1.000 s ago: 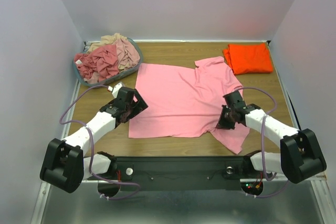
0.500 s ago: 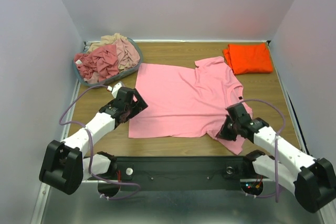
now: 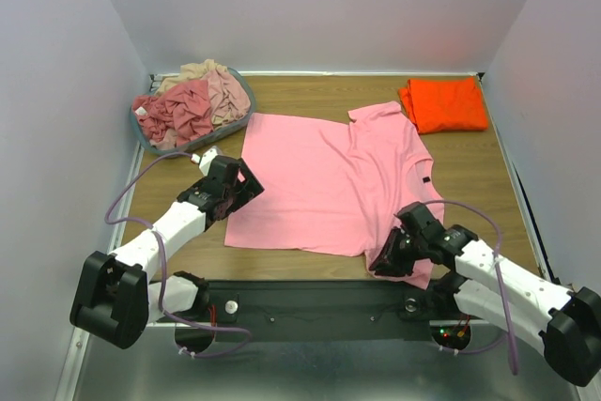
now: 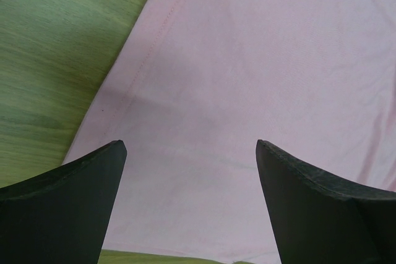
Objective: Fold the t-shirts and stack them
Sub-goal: Flatten the tshirt out
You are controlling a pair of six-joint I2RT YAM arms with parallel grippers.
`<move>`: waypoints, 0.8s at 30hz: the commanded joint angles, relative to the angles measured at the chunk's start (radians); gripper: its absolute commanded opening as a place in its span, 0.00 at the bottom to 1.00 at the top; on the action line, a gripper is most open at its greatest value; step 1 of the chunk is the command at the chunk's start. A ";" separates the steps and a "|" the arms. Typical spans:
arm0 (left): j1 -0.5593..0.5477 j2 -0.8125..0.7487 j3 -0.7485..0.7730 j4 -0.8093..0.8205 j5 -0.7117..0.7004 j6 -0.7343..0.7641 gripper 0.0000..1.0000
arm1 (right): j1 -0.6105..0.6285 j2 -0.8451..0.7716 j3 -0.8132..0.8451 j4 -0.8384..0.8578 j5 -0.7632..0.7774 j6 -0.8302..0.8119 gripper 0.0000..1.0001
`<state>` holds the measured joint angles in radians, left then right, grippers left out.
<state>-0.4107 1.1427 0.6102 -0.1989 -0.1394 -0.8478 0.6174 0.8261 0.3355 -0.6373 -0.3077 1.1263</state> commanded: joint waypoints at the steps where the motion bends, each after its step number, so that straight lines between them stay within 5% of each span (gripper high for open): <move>1: -0.002 -0.024 0.013 -0.008 -0.038 0.004 0.98 | 0.025 0.002 0.085 0.031 -0.109 -0.014 0.38; 7: -0.002 -0.005 0.036 -0.017 -0.048 0.016 0.99 | 0.030 -0.022 0.135 -0.027 -0.208 -0.127 0.71; 8: -0.002 0.002 0.039 -0.017 -0.046 0.019 0.98 | 0.028 -0.024 0.190 -0.044 -0.180 -0.147 0.91; 9: -0.002 0.005 0.040 -0.016 -0.046 0.023 0.98 | 0.028 -0.022 0.218 -0.083 -0.141 -0.178 1.00; 20: -0.002 0.159 0.316 0.012 -0.035 0.150 0.98 | -0.060 0.447 0.724 -0.176 0.673 -0.344 1.00; 24: -0.002 0.323 0.463 0.016 -0.032 0.225 0.98 | -0.307 0.770 0.939 -0.092 0.638 -0.480 1.00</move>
<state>-0.4107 1.3689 0.9482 -0.2058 -0.1543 -0.7250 0.4831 1.4078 1.1164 -0.7994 0.1738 0.7834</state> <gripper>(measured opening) 0.985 0.995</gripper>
